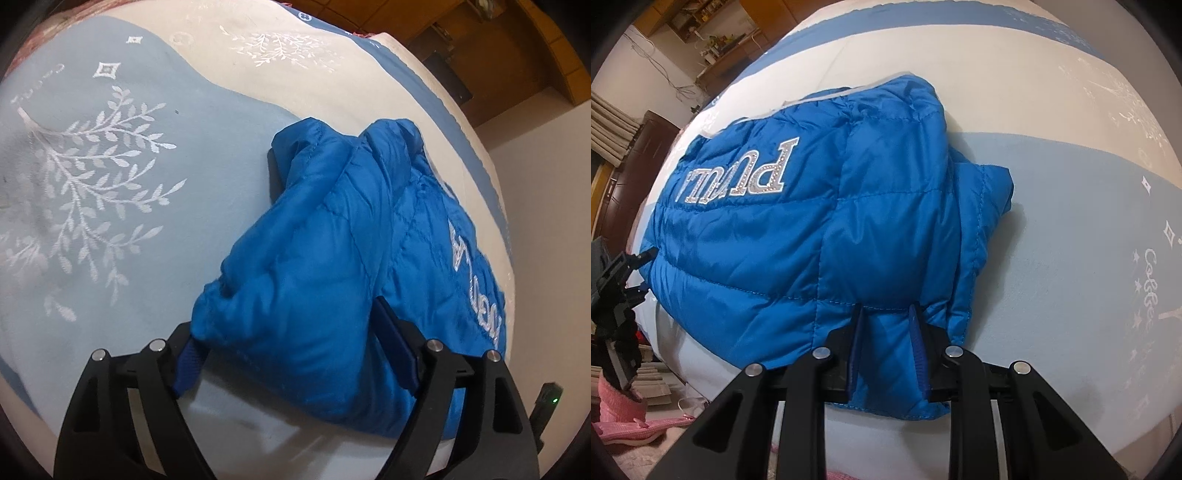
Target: Fold large clothes
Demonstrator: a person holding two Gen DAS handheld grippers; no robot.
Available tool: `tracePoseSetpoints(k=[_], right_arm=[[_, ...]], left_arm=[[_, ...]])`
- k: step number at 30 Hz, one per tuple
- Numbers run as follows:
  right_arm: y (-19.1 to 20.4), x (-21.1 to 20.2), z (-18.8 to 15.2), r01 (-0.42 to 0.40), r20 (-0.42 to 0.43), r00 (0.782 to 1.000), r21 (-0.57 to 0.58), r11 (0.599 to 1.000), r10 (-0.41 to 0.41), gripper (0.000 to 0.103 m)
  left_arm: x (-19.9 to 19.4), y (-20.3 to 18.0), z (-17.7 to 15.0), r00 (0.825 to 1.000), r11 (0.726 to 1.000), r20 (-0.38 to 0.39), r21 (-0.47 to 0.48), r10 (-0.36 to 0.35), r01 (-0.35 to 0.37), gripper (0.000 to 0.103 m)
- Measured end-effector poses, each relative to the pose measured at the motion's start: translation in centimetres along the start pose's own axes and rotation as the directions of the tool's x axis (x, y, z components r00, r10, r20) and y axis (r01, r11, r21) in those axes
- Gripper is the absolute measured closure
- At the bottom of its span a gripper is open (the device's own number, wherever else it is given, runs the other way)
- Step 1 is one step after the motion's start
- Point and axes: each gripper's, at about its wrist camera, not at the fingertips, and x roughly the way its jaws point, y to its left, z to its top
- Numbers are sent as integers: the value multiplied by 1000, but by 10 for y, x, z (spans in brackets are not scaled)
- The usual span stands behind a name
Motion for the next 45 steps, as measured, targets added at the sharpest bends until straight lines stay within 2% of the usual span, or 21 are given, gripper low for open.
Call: tracePoseSetpoints(k=[3,6,9,11,14,18,26,35,41,45], right_arm=[[0,0,0,2,-1,1000,-8,1000,-2,78],[0,0,0,-1,-7,1000,-12,1000,1,78],[1,1,2,-4,-14,1000,-14,1000,4,78],[1,2,2,-1,-19,1000,-17,1000,0,78],[2,3,4,5,-25,1000,-21,1000,-5,78],[3,4,5,11,-29,1000,-21,1000,-12,78],[3,6,6,14,-26,1000,-17,1000,-14,78],[3,8,5,17,-21,1000,-13,1000,-17,78],[5,2,4,19,-22,1000,-11,1000,-19,76],[6,-4,2,12,-14,1000,-8,1000,-12,72]], left_arm=[[5,1,8,1000,1000,-1,-11,-23,23,22],[5,8,15,998,997,4,-60,-58,58,27],[2,6,14,998,998,13,-23,-61,62,41],[-3,-1,13,998,998,26,9,-64,64,57],[-11,-11,13,996,996,46,43,-79,77,68],[-14,-15,13,996,995,55,75,-69,65,69],[8,-8,12,999,996,2,71,-45,45,68],[19,2,17,995,994,-10,13,-104,104,69],[-13,-25,15,993,990,54,97,-104,98,73],[-44,-60,12,984,972,100,199,-146,124,74]])
